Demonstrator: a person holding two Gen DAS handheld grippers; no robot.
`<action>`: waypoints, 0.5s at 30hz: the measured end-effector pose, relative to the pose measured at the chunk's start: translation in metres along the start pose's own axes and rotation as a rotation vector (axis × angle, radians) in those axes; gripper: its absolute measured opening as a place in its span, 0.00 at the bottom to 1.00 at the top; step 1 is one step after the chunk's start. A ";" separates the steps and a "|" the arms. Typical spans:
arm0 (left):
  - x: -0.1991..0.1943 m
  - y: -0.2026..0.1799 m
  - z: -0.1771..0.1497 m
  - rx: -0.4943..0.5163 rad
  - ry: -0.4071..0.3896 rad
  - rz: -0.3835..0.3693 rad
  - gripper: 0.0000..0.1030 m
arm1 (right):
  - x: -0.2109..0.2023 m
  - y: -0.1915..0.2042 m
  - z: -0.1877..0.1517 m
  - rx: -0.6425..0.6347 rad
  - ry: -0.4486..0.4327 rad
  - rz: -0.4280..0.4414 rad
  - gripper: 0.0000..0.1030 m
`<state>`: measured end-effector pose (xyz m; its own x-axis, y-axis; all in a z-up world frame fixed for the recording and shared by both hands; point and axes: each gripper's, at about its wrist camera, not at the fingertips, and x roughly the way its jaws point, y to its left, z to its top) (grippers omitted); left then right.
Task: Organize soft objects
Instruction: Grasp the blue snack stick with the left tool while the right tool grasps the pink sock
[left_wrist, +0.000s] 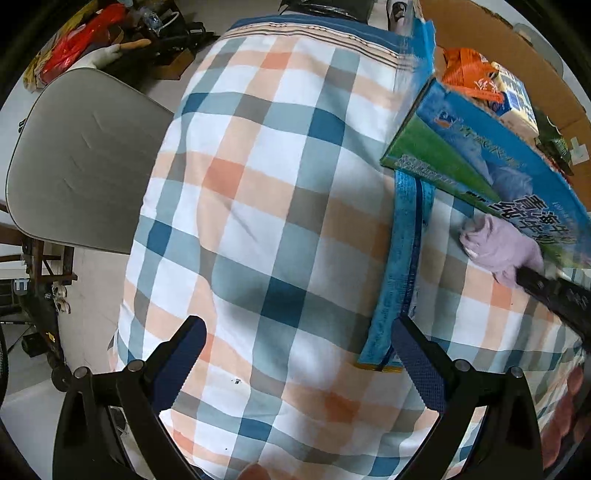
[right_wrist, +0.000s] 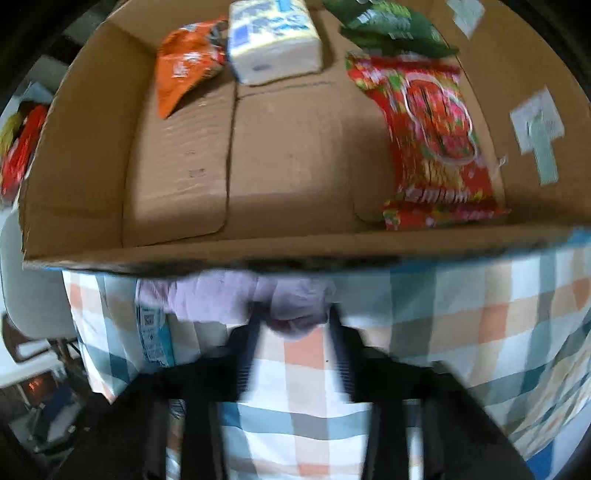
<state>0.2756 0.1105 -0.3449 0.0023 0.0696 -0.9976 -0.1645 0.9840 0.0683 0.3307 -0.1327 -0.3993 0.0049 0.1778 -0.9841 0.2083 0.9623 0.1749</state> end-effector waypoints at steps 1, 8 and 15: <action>0.001 -0.002 0.000 0.004 0.002 -0.001 0.99 | -0.001 -0.003 -0.004 0.017 -0.011 -0.005 0.13; 0.012 -0.026 -0.003 0.054 0.027 -0.020 0.99 | -0.032 -0.049 -0.056 0.158 -0.055 0.043 0.12; 0.011 -0.047 0.002 0.100 0.029 -0.023 0.99 | -0.024 -0.089 -0.099 0.237 0.160 0.160 0.47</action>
<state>0.2857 0.0654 -0.3587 -0.0239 0.0433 -0.9988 -0.0659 0.9968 0.0447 0.2157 -0.2020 -0.3882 -0.0940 0.3710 -0.9239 0.4389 0.8484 0.2960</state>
